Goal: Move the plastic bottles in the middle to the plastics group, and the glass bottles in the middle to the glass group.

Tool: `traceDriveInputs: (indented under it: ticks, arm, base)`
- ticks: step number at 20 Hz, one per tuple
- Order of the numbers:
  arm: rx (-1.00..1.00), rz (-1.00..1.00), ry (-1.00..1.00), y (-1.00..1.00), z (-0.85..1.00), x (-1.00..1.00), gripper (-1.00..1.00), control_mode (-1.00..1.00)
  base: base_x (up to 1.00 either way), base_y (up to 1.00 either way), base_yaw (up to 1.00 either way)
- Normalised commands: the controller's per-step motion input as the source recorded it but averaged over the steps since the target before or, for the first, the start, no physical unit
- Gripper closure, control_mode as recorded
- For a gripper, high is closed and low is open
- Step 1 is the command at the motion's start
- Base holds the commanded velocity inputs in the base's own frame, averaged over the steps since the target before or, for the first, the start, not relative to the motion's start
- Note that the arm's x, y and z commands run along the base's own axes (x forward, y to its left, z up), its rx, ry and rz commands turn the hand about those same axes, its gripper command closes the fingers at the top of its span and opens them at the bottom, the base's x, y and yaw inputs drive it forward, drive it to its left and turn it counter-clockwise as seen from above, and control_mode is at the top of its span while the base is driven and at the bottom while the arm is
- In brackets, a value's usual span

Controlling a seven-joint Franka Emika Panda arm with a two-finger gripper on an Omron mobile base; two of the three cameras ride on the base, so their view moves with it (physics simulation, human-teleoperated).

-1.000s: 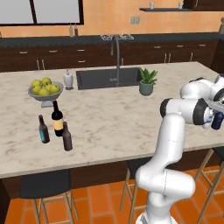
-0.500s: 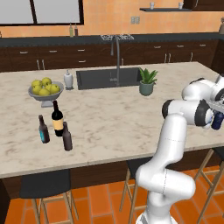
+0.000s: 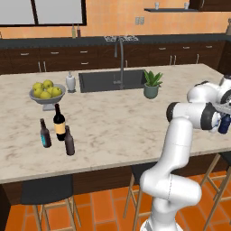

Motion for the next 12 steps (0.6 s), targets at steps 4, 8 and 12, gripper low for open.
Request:
traceDriveInputs:
  ticks: [4,8,12]
  arm:
    - [0.0,0.0,-0.06,0.01,0.11,0.0,-1.0,-1.0]
    - [0.0,0.02,-0.01,0.0,0.18,0.0,-1.0,-1.0]
    - [0.0,0.06,-0.03,0.04,0.54,-0.05,-1.0,-1.0]
  base:
    - [0.0,0.0,0.0]
    - [0.0,0.0,0.0]
    - [0.0,0.0,0.0]
